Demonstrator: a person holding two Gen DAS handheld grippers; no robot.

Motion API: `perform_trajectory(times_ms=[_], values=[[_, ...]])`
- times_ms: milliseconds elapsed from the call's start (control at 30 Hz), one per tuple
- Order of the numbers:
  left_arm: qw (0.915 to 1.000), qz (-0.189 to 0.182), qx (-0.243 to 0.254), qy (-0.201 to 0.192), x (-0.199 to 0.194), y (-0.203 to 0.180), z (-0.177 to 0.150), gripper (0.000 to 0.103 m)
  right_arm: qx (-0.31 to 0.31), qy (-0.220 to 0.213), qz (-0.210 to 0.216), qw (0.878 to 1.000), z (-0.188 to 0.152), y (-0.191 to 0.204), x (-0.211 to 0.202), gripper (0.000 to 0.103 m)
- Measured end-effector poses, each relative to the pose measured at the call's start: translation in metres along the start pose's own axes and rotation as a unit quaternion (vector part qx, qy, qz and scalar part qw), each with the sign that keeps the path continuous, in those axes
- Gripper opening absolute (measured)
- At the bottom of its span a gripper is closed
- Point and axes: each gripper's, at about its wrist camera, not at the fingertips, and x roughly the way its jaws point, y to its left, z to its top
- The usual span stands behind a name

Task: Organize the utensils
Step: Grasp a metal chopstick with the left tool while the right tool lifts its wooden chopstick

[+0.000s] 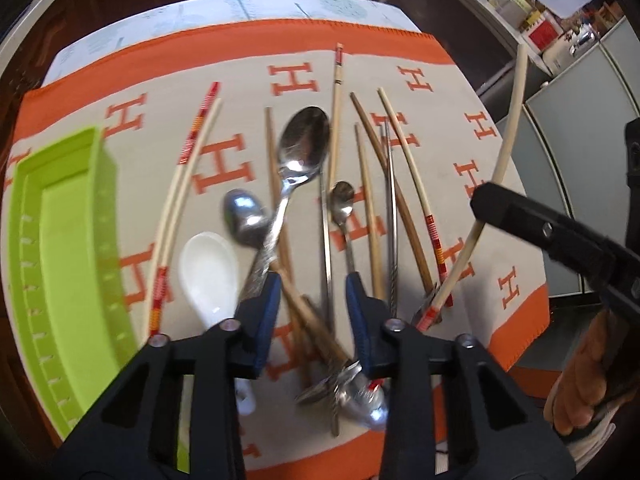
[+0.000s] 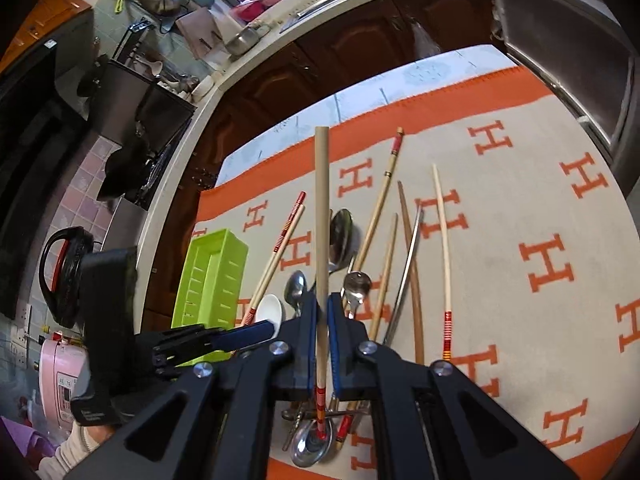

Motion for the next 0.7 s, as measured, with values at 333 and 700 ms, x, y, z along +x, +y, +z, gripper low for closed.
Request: perform_trajectory(times_ms=[333, 700], values=[[0.9987, 0.006, 0.016, 0.047, 0.045, -0.015, 0.015, 0.008, 0.018, 0.010, 0.004, 1.000, -0.004, -0.015, 0.002, 0.005], [0.9963, 0.029, 0.034, 0.073, 0.066, -0.024, 0.017, 0.007, 0.020, 0.016, 0.007, 1.000, -0.008, -0.015, 0.006, 0.005]])
